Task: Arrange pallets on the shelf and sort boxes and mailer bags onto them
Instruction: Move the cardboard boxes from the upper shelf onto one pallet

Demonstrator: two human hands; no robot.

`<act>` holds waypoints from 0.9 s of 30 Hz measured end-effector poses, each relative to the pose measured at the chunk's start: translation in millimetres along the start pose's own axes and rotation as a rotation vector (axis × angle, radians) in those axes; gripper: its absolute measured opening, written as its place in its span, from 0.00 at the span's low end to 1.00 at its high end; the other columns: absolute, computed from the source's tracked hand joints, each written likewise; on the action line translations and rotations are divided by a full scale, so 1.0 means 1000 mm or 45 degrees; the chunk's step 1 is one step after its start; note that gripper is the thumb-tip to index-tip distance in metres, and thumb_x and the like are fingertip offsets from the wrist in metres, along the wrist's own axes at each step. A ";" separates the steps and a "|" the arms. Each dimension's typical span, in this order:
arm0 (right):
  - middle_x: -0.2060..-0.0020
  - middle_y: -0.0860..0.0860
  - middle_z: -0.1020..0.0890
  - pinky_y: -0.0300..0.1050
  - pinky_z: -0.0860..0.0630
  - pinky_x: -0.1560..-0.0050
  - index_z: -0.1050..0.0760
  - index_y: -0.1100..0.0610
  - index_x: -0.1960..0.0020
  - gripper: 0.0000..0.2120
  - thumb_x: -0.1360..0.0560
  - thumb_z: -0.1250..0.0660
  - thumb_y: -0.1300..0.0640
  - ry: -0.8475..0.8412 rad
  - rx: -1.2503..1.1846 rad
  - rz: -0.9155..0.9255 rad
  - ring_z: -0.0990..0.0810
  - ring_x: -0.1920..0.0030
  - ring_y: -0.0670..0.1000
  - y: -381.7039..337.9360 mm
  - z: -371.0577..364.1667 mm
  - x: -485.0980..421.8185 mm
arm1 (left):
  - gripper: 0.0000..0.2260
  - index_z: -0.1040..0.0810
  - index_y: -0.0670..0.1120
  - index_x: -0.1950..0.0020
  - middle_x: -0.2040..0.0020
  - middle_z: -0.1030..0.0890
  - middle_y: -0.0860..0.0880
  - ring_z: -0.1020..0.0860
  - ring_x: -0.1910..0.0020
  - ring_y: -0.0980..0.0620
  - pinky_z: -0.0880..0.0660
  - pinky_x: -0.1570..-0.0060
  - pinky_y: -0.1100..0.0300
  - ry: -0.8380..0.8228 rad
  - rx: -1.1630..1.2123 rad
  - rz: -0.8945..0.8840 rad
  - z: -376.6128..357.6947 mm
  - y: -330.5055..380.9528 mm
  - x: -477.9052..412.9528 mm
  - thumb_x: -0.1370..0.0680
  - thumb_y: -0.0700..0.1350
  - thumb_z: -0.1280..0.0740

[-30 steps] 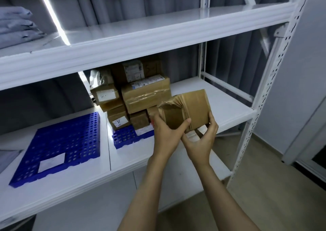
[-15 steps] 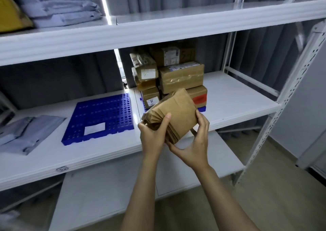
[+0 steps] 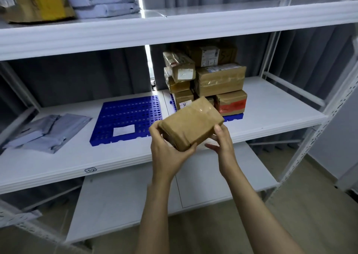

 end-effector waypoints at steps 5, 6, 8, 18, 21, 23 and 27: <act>0.43 0.50 0.19 0.44 0.21 0.53 0.27 0.51 0.36 0.34 0.40 0.29 0.40 0.002 -0.239 -0.124 0.20 0.44 0.48 0.000 -0.004 -0.005 | 0.51 0.49 0.51 0.26 0.24 0.42 0.52 0.39 0.26 0.52 0.31 0.32 0.58 -0.192 -0.142 -0.147 -0.001 -0.004 0.002 0.39 0.49 0.19; 0.44 0.50 0.19 0.44 0.22 0.53 0.27 0.54 0.36 0.35 0.40 0.28 0.43 -0.010 -0.292 -0.133 0.19 0.45 0.49 0.001 -0.004 -0.005 | 0.52 0.50 0.53 0.25 0.23 0.43 0.53 0.40 0.25 0.52 0.32 0.31 0.56 -0.227 -0.130 -0.146 0.000 -0.005 0.000 0.39 0.51 0.20; 0.46 0.52 0.18 0.45 0.22 0.52 0.29 0.58 0.35 0.36 0.41 0.26 0.48 -0.046 -0.391 -0.125 0.19 0.46 0.51 0.003 -0.002 -0.004 | 0.54 0.52 0.58 0.24 0.24 0.45 0.59 0.40 0.26 0.55 0.32 0.32 0.57 -0.330 -0.059 -0.084 0.004 -0.005 -0.001 0.40 0.54 0.20; 0.39 0.57 0.22 0.47 0.23 0.47 0.36 0.57 0.27 0.41 0.39 0.31 0.58 -0.387 -0.351 -0.038 0.23 0.41 0.55 0.005 -0.021 0.002 | 0.51 0.55 0.61 0.25 0.27 0.36 0.53 0.32 0.31 0.52 0.24 0.45 0.66 -0.306 0.322 0.225 0.028 -0.034 -0.002 0.36 0.47 0.22; 0.42 0.53 0.19 0.44 0.21 0.49 0.30 0.56 0.32 0.33 0.37 0.30 0.53 -0.357 -0.374 -0.051 0.20 0.44 0.51 0.002 -0.023 0.003 | 0.54 0.55 0.57 0.23 0.28 0.36 0.57 0.35 0.30 0.57 0.26 0.42 0.63 -0.267 0.237 0.191 0.031 -0.032 -0.002 0.36 0.44 0.20; 0.43 0.50 0.18 0.44 0.21 0.48 0.26 0.52 0.36 0.24 0.31 0.33 0.47 -0.275 -0.323 -0.078 0.20 0.43 0.48 0.003 -0.023 0.002 | 0.56 0.56 0.56 0.23 0.29 0.37 0.60 0.37 0.32 0.66 0.28 0.41 0.66 -0.224 0.159 0.168 0.032 -0.029 -0.002 0.37 0.43 0.19; 0.44 0.51 0.18 0.46 0.21 0.50 0.22 0.53 0.40 0.23 0.31 0.33 0.45 -0.066 -0.225 -0.143 0.21 0.42 0.50 0.008 -0.016 -0.002 | 0.58 0.58 0.54 0.22 0.30 0.39 0.62 0.40 0.34 0.75 0.30 0.43 0.74 -0.187 0.103 0.108 0.031 -0.020 -0.001 0.38 0.43 0.19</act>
Point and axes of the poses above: each hand's wrist, its own x-axis away from the middle knuckle, its own z-axis out of the back of the hand, y = z × x, the point moved 7 cm from there along -x, towards the middle knuckle
